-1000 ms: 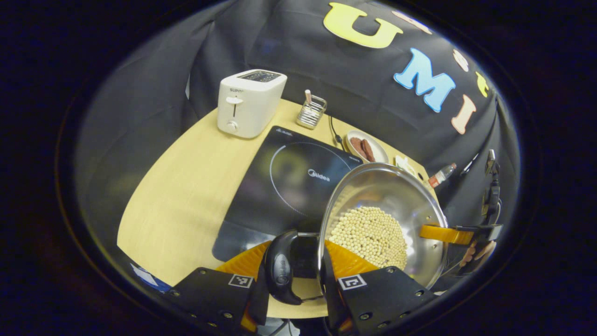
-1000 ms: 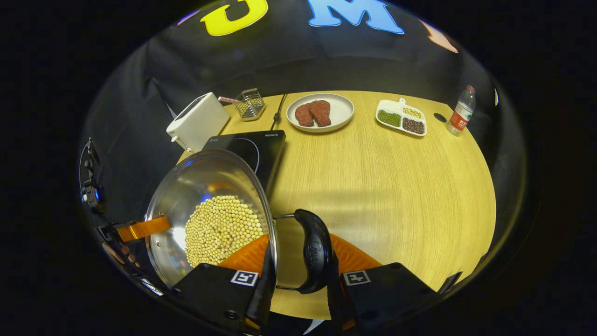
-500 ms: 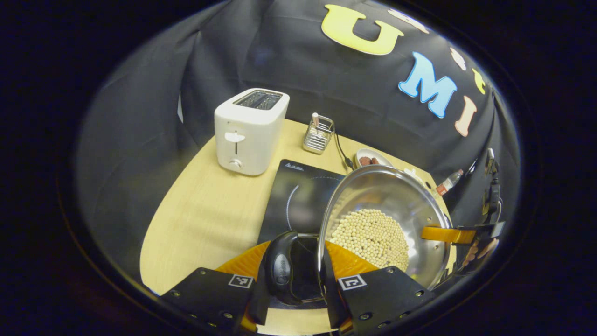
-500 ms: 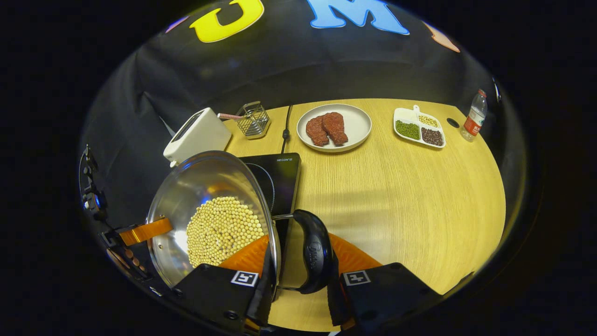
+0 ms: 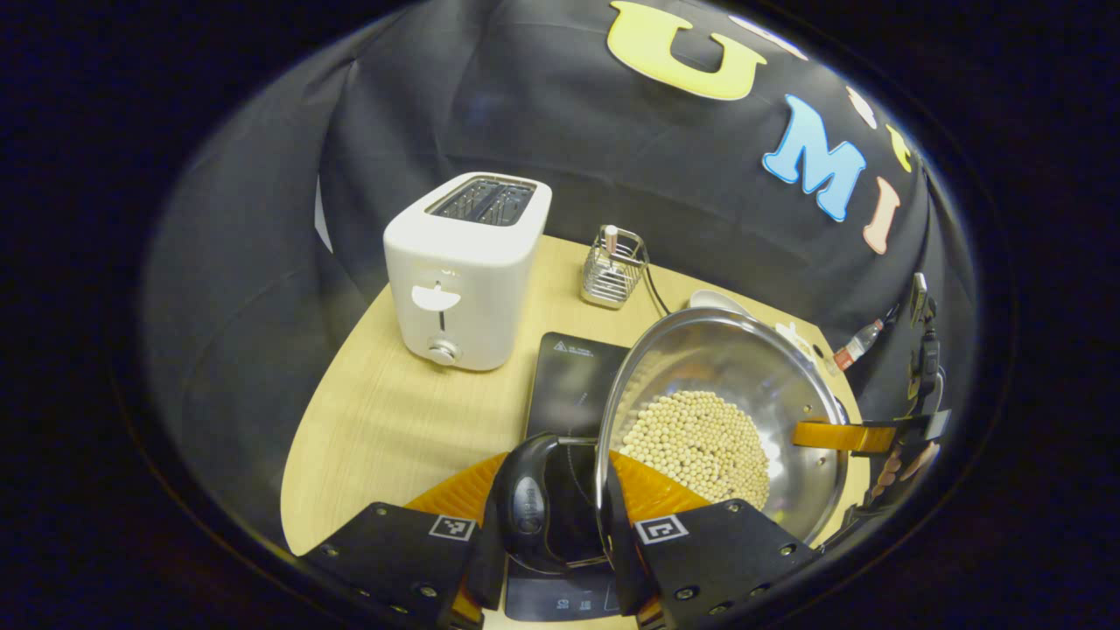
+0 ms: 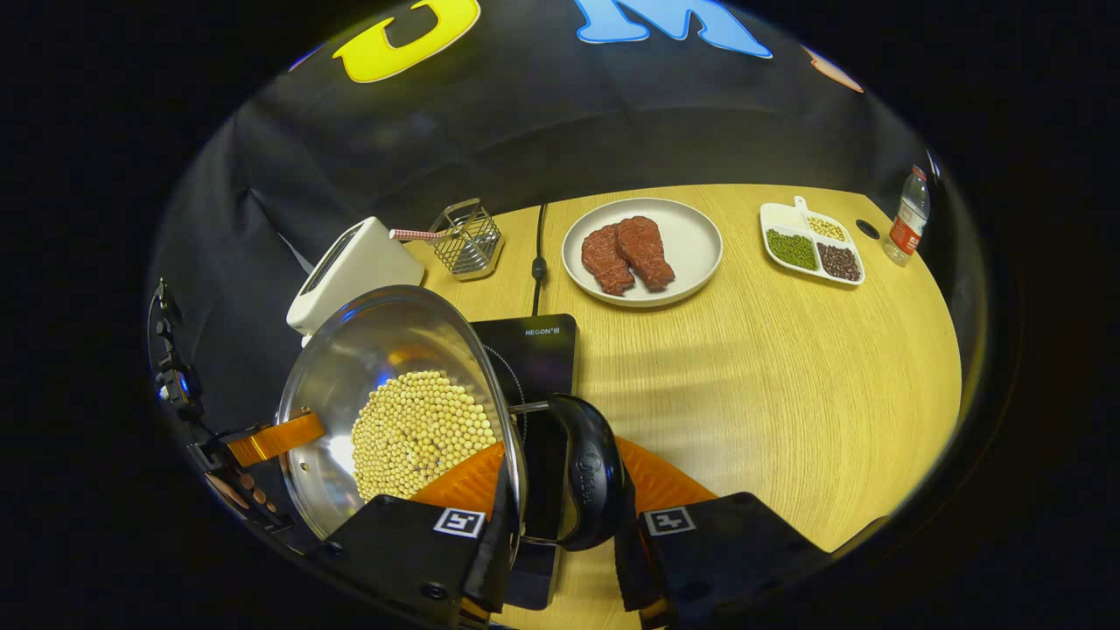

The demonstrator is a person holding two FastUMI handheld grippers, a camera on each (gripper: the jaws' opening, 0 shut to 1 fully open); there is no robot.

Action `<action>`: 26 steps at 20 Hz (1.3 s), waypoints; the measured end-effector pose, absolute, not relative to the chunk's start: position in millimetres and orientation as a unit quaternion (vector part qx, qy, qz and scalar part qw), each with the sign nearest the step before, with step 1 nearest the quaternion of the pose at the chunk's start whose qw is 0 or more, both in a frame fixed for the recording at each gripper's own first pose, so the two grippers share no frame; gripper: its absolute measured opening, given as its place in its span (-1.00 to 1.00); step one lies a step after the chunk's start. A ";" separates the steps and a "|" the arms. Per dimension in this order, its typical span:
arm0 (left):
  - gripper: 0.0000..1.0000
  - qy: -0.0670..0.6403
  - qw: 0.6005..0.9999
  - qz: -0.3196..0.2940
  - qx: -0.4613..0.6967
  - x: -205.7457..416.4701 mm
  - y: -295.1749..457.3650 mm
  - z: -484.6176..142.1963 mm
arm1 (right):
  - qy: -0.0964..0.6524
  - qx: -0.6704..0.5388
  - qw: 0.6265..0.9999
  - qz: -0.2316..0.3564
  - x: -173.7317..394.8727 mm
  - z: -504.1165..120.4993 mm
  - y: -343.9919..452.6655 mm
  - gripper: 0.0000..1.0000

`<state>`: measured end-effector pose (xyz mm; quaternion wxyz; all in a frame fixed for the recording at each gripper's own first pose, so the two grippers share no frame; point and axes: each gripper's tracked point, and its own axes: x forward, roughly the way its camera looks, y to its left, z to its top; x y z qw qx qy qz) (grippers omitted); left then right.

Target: First push the handle of the pot to place it horizontally, then grasp the pot with both hands and set it on the induction cooktop.

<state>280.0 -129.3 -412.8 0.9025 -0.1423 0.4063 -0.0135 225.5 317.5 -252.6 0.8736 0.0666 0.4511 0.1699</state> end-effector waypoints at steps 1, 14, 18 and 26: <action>0.08 0.406 0.902 -0.012 -0.146 278.9 -130.2 -413.7 | 0.447 0.063 0.876 0.172 232.9 -251.1 321.6 -0.05; 0.02 0.428 0.893 -0.013 -0.140 274.1 -133.7 -419.0 | 0.468 0.060 0.863 0.181 252.9 -282.9 335.1 0.04; 0.10 0.433 0.891 -0.020 -0.136 273.3 -135.6 -421.4 | 0.466 0.048 0.866 0.175 251.7 -284.7 333.0 0.14; 0.27 0.437 0.896 -0.006 -0.080 272.9 -133.4 -429.5 | 0.488 0.029 0.858 0.157 237.6 -283.6 318.2 0.59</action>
